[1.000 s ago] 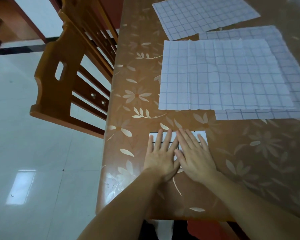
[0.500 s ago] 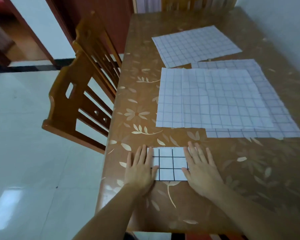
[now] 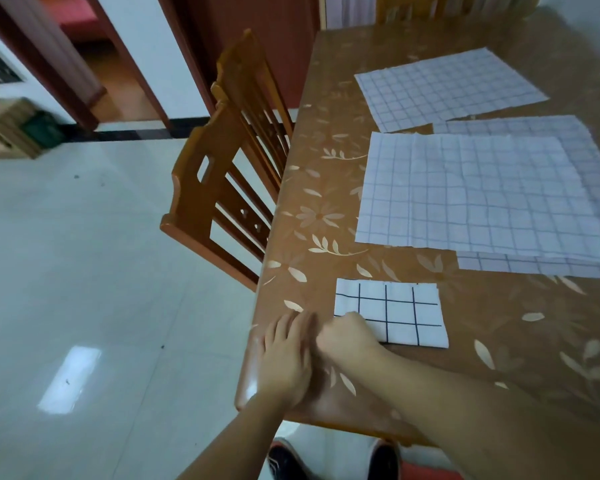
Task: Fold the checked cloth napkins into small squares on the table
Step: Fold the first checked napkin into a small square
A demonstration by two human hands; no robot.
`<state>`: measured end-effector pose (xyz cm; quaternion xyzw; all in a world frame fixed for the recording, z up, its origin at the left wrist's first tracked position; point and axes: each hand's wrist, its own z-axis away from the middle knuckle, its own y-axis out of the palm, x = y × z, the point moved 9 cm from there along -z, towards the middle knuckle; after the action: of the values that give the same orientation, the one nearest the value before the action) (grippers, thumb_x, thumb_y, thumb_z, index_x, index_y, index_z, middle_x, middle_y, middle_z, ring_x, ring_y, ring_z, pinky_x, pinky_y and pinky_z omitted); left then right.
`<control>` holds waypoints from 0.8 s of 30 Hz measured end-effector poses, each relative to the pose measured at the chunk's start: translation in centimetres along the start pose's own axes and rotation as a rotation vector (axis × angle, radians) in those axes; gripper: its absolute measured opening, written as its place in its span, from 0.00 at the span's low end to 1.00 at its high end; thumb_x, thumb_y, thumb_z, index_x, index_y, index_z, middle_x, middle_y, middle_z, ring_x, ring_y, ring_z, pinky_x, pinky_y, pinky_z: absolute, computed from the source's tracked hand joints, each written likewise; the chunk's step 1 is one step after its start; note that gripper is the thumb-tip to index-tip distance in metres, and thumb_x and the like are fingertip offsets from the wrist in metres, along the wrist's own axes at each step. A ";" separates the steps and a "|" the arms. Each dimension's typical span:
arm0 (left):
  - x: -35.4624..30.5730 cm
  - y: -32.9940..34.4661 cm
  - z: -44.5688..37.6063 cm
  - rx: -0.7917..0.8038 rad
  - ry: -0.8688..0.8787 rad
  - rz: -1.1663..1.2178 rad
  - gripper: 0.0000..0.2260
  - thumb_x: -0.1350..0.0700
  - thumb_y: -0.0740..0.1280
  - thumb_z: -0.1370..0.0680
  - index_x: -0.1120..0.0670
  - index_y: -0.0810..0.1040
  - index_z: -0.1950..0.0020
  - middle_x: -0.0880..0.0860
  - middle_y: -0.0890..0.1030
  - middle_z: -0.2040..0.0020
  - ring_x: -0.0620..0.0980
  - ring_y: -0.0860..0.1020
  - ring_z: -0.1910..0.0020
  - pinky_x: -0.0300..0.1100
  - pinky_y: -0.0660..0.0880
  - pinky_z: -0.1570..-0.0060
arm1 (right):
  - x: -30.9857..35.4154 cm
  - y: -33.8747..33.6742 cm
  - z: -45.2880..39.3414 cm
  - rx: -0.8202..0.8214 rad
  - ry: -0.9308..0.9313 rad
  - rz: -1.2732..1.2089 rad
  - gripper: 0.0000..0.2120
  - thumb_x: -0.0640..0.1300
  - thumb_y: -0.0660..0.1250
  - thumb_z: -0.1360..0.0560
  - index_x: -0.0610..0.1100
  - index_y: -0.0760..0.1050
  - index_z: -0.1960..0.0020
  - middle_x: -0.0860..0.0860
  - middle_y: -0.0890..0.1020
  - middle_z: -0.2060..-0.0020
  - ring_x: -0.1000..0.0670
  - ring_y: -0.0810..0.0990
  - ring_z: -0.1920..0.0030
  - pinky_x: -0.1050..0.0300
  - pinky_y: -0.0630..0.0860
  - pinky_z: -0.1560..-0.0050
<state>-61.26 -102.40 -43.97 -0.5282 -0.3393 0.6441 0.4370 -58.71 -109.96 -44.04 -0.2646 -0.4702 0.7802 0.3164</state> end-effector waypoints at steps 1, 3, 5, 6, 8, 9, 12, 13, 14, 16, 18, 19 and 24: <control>-0.2 -0.1 0.2 0.000 0.013 0.021 0.21 0.53 0.51 0.18 0.40 0.58 0.25 0.43 0.61 0.25 0.46 0.56 0.26 0.52 0.48 0.27 | 0.1 -0.2 -0.5 -0.003 -0.009 0.029 0.13 0.30 0.59 0.25 0.41 0.78 0.48 0.46 0.81 0.49 0.42 0.80 0.49 0.49 0.75 0.50; -0.7 -0.5 0.6 -0.001 0.039 0.052 0.22 0.55 0.55 0.20 0.40 0.61 0.27 0.43 0.64 0.26 0.45 0.59 0.27 0.53 0.52 0.27 | -0.3 -0.7 -0.7 -0.025 -0.019 0.055 0.12 0.31 0.59 0.25 0.42 0.77 0.48 0.47 0.82 0.49 0.43 0.81 0.50 0.54 0.69 0.53; -1.2 -1.0 0.5 0.010 0.056 0.053 0.23 0.53 0.58 0.21 0.40 0.61 0.27 0.42 0.64 0.26 0.46 0.60 0.28 0.54 0.55 0.27 | -1.7 -1.0 0.1 -0.038 -0.010 -0.031 0.10 0.33 0.60 0.25 0.43 0.77 0.49 0.46 0.82 0.50 0.42 0.81 0.50 0.53 0.65 0.57; -1.5 -1.3 0.3 0.021 0.069 0.042 0.24 0.52 0.59 0.22 0.39 0.60 0.27 0.42 0.62 0.26 0.46 0.59 0.27 0.53 0.54 0.27 | -2.4 -1.3 1.0 -0.065 -0.016 -0.081 0.08 0.35 0.61 0.25 0.43 0.77 0.50 0.46 0.82 0.52 0.42 0.82 0.53 0.53 0.66 0.60; -2.8 -1.6 -0.4 0.063 0.165 -0.035 0.29 0.50 0.63 0.24 0.38 0.56 0.26 0.41 0.58 0.24 0.46 0.54 0.25 0.52 0.51 0.28 | -3.7 -2.6 3.9 -0.202 -0.050 -0.092 0.05 0.42 0.69 0.31 0.46 0.78 0.55 0.49 0.82 0.61 0.45 0.81 0.65 0.56 0.66 0.70; -3.9 -1.5 -0.8 0.094 0.248 -0.101 0.31 0.49 0.65 0.25 0.38 0.55 0.26 0.41 0.56 0.23 0.47 0.51 0.24 0.52 0.50 0.28 | -4.1 -2.6 5.5 -0.282 -0.075 -0.091 0.07 0.46 0.74 0.35 0.48 0.78 0.60 0.52 0.80 0.66 0.47 0.79 0.72 0.59 0.65 0.75; -7.1 -0.2 -1.4 0.164 0.503 -0.265 0.30 0.49 0.67 0.27 0.38 0.62 0.27 0.41 0.57 0.23 0.46 0.47 0.23 0.52 0.50 0.29 | -5.8 -1.2 10.7 -0.435 -0.127 -0.234 0.08 0.46 0.75 0.39 0.49 0.77 0.63 0.54 0.78 0.68 0.51 0.77 0.74 0.61 0.67 0.81; -8.0 0.3 -1.5 0.165 0.557 -0.272 0.26 0.49 0.66 0.27 0.38 0.67 0.29 0.40 0.60 0.24 0.45 0.48 0.23 0.51 0.51 0.30 | -6.6 -0.3 12.1 -0.452 -0.119 -0.276 0.08 0.44 0.74 0.37 0.48 0.76 0.62 0.55 0.79 0.65 0.52 0.77 0.71 0.60 0.70 0.79; -8.7 0.7 -1.5 0.158 0.588 -0.249 0.21 0.50 0.65 0.26 0.39 0.72 0.33 0.40 0.64 0.26 0.45 0.51 0.23 0.50 0.53 0.31 | -7.4 0.7 13.3 -0.458 -0.105 -0.314 0.07 0.41 0.73 0.36 0.48 0.76 0.61 0.55 0.79 0.63 0.53 0.78 0.67 0.59 0.72 0.76; -9.6 1.6 -1.4 0.150 0.614 -0.185 0.13 0.50 0.63 0.24 0.41 0.79 0.40 0.39 0.71 0.30 0.46 0.57 0.24 0.49 0.57 0.33 | -8.4 2.8 15.2 -0.444 -0.061 -0.368 0.06 0.39 0.69 0.33 0.47 0.76 0.58 0.54 0.80 0.58 0.53 0.80 0.60 0.59 0.76 0.68; -10.4 3.0 -1.1 0.158 0.657 -0.167 0.11 0.49 0.61 0.22 0.45 0.81 0.45 0.40 0.74 0.33 0.47 0.61 0.26 0.47 0.59 0.37 | -9.1 4.3 16.4 -0.428 0.000 -0.417 0.06 0.37 0.67 0.32 0.47 0.76 0.58 0.54 0.79 0.58 0.52 0.79 0.57 0.58 0.77 0.62; -10.9 3.6 -0.9 0.171 0.682 -0.166 0.11 0.49 0.60 0.22 0.46 0.81 0.45 0.41 0.74 0.33 0.46 0.62 0.26 0.47 0.60 0.37 | -9.4 4.9 16.8 -0.429 0.041 -0.434 0.06 0.37 0.66 0.32 0.48 0.75 0.58 0.55 0.79 0.59 0.52 0.78 0.57 0.58 0.76 0.62; -13.0 4.5 0.2 0.178 0.750 -0.077 0.11 0.48 0.58 0.23 0.48 0.77 0.48 0.43 0.78 0.37 0.46 0.68 0.30 0.48 0.67 0.39 | -11.1 6.9 18.5 -0.454 0.285 -0.615 0.09 0.38 0.66 0.31 0.51 0.71 0.57 0.59 0.75 0.60 0.59 0.71 0.63 0.67 0.63 0.67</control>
<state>-61.56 -116.09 -43.00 -0.6741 -0.1182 0.4163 0.5986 -66.24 -131.11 -41.28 -0.2801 -0.6391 0.4811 0.5307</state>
